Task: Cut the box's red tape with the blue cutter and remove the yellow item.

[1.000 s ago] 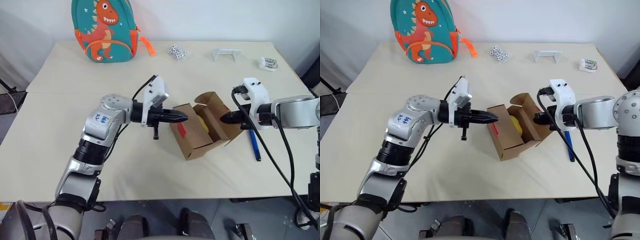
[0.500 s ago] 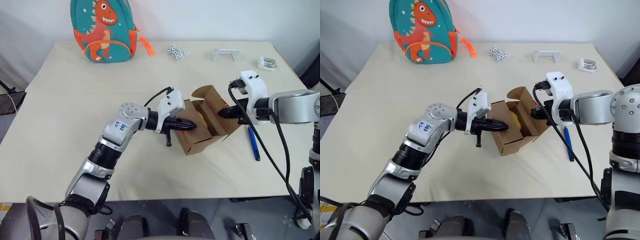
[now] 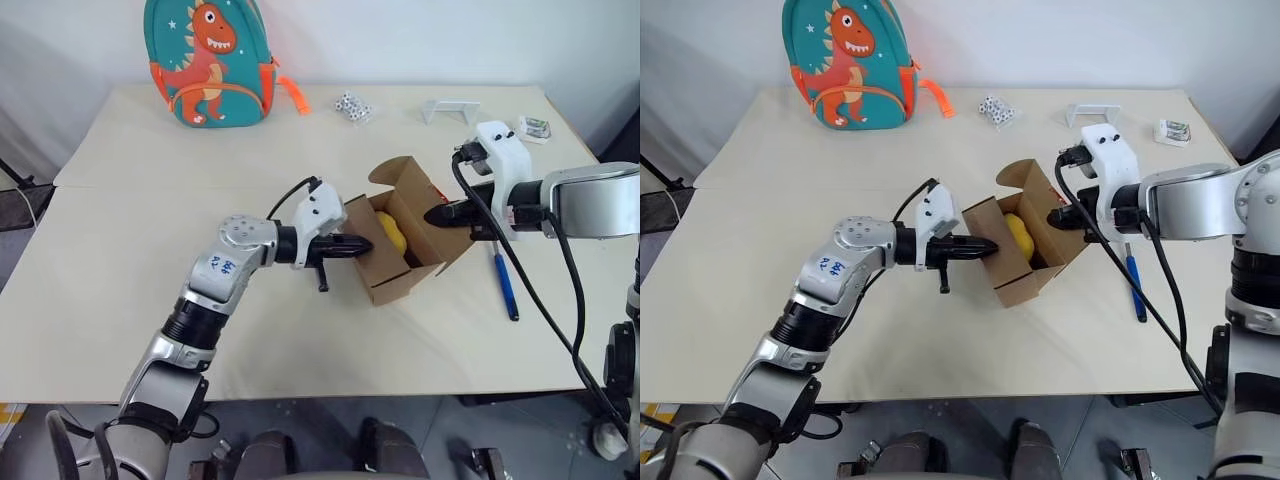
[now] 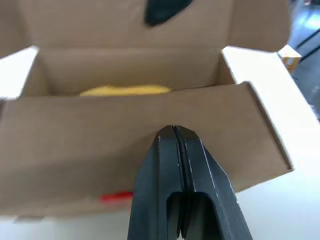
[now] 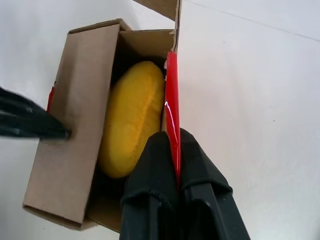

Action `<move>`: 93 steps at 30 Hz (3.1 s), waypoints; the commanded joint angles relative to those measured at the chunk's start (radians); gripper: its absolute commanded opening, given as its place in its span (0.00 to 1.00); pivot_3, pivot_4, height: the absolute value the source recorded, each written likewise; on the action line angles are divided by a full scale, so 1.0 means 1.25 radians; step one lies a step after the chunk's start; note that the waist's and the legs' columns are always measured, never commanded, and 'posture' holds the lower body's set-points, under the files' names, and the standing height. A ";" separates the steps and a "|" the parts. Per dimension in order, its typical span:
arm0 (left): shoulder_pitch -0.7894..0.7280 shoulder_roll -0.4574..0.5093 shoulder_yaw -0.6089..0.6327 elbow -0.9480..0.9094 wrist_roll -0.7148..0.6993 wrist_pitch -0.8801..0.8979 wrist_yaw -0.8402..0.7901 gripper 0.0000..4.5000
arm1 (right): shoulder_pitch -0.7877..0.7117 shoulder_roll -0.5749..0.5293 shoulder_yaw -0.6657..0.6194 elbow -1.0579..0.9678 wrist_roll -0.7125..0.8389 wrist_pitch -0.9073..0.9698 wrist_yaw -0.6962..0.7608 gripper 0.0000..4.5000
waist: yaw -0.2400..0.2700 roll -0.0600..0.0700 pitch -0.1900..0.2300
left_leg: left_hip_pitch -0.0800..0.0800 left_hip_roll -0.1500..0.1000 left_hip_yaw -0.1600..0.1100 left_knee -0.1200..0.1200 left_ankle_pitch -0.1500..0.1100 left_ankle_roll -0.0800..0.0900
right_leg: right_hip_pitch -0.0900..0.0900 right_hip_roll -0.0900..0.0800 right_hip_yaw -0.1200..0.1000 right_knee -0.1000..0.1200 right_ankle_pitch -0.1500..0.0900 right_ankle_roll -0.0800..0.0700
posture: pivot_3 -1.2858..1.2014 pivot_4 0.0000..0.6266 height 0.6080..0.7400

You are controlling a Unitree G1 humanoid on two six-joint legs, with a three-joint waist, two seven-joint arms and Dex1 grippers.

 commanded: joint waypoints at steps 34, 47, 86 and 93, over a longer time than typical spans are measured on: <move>0.133 0.059 -0.029 -0.064 0.001 0.122 0.039 0.00 | -0.016 -0.192 0.225 -0.070 0.205 -0.141 -0.079 0.00 | 0.011 -0.003 -0.002 | 0.011 0.000 -0.001 0.000 -0.002 0.002 | 0.012 -0.002 0.001 -0.003 0.000 -0.001 | 0.52 0.24 1.00; 0.151 0.054 -0.035 -0.080 0.004 0.142 0.045 0.00 | 0.010 -0.150 0.174 -0.083 0.020 -0.066 0.035 0.00 | 0.009 -0.001 -0.002 | -0.001 -0.001 0.000 0.000 -0.001 0.001 | -0.002 -0.002 -0.001 0.000 0.000 -0.001 | 0.52 0.24 1.00; 0.117 0.259 0.249 0.033 -0.163 -0.050 -0.198 0.19 | 0.405 -0.066 -0.409 -0.239 -0.339 -0.566 0.682 1.00 | 0.002 0.000 -0.001 | -0.001 0.000 0.002 -0.001 0.000 0.000 | -0.002 -0.001 -0.003 -0.001 0.000 -0.001 | 0.52 0.24 1.00; 0.201 0.409 0.333 0.221 -0.130 -0.252 -0.321 0.65 | 0.603 -0.035 -0.471 -0.285 -0.372 -0.703 0.964 1.00 | -0.001 -0.001 -0.001 | 0.003 0.000 0.002 -0.004 0.000 -0.001 | -0.001 0.000 -0.003 -0.001 0.000 -0.001 | 0.52 0.24 1.00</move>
